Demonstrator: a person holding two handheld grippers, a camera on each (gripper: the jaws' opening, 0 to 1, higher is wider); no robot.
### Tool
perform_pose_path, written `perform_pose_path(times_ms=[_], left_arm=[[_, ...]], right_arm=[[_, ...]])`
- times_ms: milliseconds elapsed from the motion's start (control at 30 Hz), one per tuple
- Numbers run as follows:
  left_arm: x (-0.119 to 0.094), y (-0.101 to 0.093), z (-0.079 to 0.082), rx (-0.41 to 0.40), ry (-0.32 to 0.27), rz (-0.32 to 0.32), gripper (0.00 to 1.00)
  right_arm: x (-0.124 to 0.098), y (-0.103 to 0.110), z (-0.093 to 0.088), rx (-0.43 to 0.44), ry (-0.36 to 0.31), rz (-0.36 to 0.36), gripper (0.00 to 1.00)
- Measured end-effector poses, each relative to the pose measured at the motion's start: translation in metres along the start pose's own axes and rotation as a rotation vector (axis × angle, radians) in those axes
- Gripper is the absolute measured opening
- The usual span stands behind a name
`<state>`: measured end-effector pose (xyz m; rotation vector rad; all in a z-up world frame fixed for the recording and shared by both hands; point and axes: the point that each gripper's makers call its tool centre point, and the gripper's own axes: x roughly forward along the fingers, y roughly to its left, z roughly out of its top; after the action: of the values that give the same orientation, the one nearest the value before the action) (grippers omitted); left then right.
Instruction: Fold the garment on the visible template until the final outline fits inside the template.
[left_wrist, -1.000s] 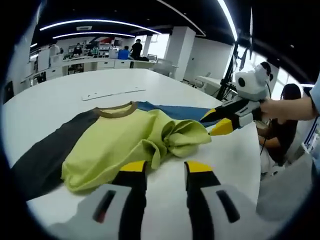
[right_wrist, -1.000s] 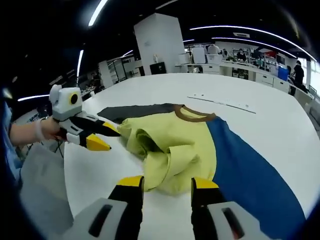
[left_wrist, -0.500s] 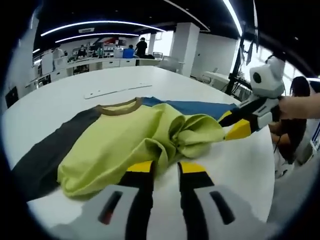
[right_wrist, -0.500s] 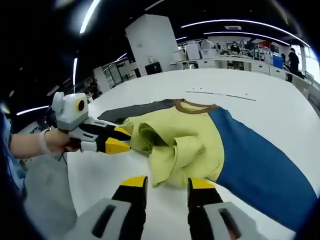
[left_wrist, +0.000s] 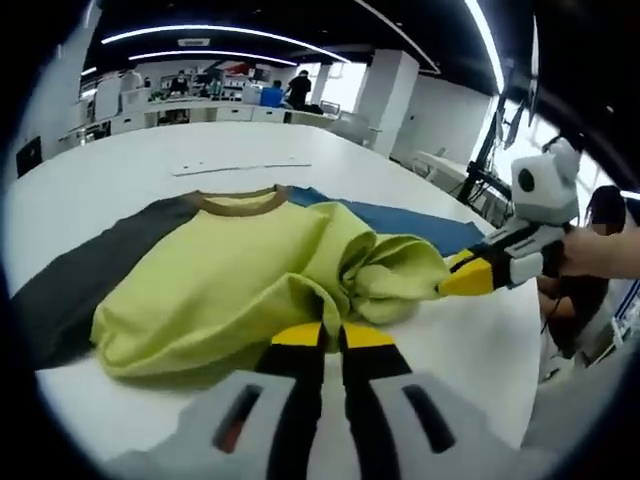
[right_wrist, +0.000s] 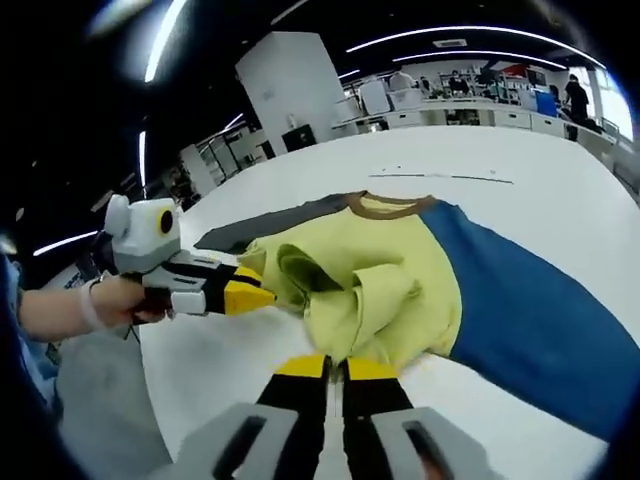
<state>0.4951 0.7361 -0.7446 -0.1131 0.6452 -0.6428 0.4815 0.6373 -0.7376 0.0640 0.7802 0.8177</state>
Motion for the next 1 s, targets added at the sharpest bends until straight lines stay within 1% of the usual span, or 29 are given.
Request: perform_pose_path(times_ms=[33,67,133,300,367,467,633,733,800,833,867,933,1000], left_arm=[[-0.003,0.002,0.0,-0.002,0.005,0.003,0.02],[-0.005,0.002,0.0,0.0,0.006,0.008,0.01],[-0.013,0.005,0.002,-0.003,0.007,0.014,0.01],[-0.036,0.012,0.011,-0.002,-0.004,0.02,0.01],[-0.045,0.017,0.012,0.007,-0.003,0.029,0.01],[-0.061,0.024,0.012,-0.001,-0.003,0.045,0.01],[-0.091,0.035,0.002,-0.011,0.013,0.076,0.01],[-0.112,0.042,-0.008,-0.001,0.036,0.099,0.01],[-0.123,0.045,-0.014,0.009,0.042,0.108,0.01],[-0.133,0.048,-0.021,0.016,0.067,0.114,0.01],[-0.139,0.051,-0.024,0.019,0.075,0.126,0.01],[-0.152,0.055,-0.029,0.019,0.085,0.139,0.01],[-0.164,0.058,-0.032,0.004,0.086,0.151,0.01]], right_arm=[[-0.002,0.003,0.003,-0.043,-0.011,0.015,0.0],[-0.004,0.002,0.004,-0.062,-0.015,0.001,0.0],[-0.008,0.006,0.003,-0.062,-0.002,0.022,0.0],[-0.025,0.006,0.005,-0.078,-0.005,0.021,0.0],[-0.029,0.005,0.004,-0.084,0.0,0.019,0.0],[-0.038,0.004,0.003,-0.094,0.004,0.016,0.0],[-0.056,0.002,-0.003,-0.106,0.015,0.005,0.0],[-0.07,0.0,-0.006,-0.121,0.016,-0.008,0.0],[-0.081,0.0,-0.006,-0.115,0.011,-0.011,0.0],[-0.084,0.001,-0.007,-0.111,0.013,-0.01,0.0],[-0.089,0.004,-0.007,-0.109,0.013,-0.001,0.0],[-0.094,0.009,-0.007,-0.116,0.016,0.009,0.0],[-0.1,0.016,-0.007,-0.147,0.024,0.017,0.0]])
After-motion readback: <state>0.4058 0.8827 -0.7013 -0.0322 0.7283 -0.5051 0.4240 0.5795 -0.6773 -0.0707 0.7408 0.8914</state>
